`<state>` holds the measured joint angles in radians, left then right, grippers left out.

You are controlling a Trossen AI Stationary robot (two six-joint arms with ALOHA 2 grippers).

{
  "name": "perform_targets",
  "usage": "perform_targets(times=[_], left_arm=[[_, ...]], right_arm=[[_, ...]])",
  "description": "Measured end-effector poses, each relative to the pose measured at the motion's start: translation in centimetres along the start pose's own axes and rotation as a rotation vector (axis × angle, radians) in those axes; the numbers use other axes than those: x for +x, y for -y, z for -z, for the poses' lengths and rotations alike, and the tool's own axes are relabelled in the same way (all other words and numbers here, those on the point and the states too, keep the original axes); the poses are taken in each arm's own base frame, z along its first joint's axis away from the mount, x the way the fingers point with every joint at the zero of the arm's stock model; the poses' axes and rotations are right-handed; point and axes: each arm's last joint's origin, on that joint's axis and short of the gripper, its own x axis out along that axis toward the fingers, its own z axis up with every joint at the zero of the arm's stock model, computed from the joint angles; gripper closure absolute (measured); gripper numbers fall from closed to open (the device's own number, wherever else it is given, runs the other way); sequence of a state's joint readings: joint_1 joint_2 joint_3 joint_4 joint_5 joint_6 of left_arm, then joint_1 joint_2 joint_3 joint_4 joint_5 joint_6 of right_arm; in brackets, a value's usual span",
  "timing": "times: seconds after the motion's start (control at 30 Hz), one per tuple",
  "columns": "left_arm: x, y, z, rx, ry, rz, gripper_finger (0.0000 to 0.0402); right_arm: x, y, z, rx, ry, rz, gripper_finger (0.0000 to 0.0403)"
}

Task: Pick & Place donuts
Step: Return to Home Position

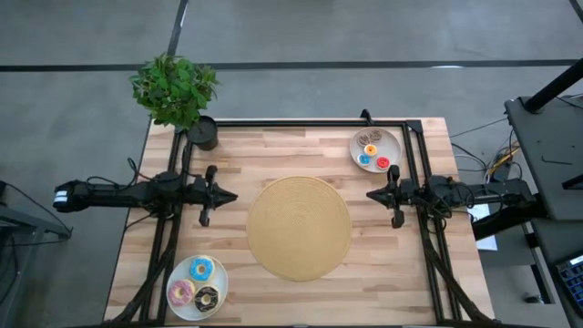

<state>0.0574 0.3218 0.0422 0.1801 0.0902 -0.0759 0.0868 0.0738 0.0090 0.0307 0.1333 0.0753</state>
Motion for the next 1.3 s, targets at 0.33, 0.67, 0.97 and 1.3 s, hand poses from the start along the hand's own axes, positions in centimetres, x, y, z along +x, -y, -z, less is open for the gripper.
perform_targets(times=[0.33,0.67,0.97,1.3], left_arm=[[0.02,-0.02,0.06,0.053,-0.007,-0.004,0.0402],[0.03,-0.05,0.39,0.021,-0.013,-0.006,0.0402],[0.03,-0.06,0.6,0.01,-0.023,-0.007,0.0402],[-0.25,0.01,-0.07,0.042,0.05,-0.002,0.0402]], right_arm=[[0.01,-0.01,0.02,-0.008,-0.002,-0.002,0.0394],[0.04,-0.01,0.06,-0.007,-0.008,-0.002,0.0394],[0.04,-0.01,0.06,-0.002,-0.008,-0.002,0.0394],[0.04,-0.01,0.06,0.035,-0.008,-0.002,0.0394]])
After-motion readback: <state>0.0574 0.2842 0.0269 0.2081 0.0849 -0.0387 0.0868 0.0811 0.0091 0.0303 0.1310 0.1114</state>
